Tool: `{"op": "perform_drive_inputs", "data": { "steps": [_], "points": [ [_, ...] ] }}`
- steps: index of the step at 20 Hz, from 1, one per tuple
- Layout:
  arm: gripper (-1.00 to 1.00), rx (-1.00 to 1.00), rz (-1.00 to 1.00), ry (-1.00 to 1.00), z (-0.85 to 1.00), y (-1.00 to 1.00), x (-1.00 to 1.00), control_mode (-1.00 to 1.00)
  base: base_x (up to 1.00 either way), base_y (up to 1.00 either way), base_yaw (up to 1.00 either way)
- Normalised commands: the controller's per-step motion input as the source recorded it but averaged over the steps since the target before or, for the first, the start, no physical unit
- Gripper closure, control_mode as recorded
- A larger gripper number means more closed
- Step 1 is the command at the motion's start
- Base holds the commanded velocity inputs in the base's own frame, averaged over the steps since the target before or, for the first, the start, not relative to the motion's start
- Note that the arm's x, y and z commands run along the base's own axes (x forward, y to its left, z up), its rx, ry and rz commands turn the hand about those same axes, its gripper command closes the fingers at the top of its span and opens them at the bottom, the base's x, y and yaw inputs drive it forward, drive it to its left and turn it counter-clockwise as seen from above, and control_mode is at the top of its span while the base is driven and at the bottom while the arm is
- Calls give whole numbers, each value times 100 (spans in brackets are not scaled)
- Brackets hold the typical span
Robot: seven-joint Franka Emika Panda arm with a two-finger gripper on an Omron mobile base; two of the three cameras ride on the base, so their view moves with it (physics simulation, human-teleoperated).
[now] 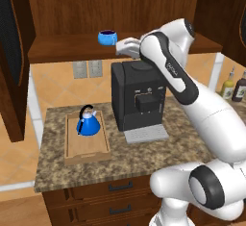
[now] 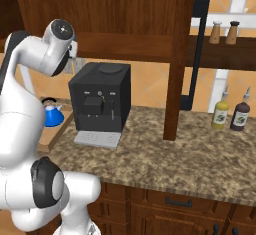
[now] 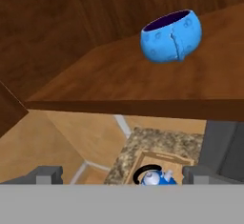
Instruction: Pick the kettle from the counter and place it on the tray. Then pick the mug from the cabinet and place it on the tray. Then close the cabinet doors.
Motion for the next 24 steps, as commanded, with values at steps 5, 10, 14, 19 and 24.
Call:
{"op": "perform_drive_inputs", "data": {
  "steps": [5, 10, 14, 19, 24],
  "points": [
    [-100, -12, 0, 4, -7, 0, 1, -100, 0, 0, 0],
    [-100, -14, 7, 0, -1, 0, 1, -100, 0, 0, 0],
    [-100, -23, 14, 0, 2, 0, 0, -100, 0, 0, 0],
    [-100, -11, 15, -5, 0, -23, 2, -100, 0, 0, 0],
    [-100, 0, 0, 0, 0, -8, 2, -100, 0, 0, 0]
  ]
}}
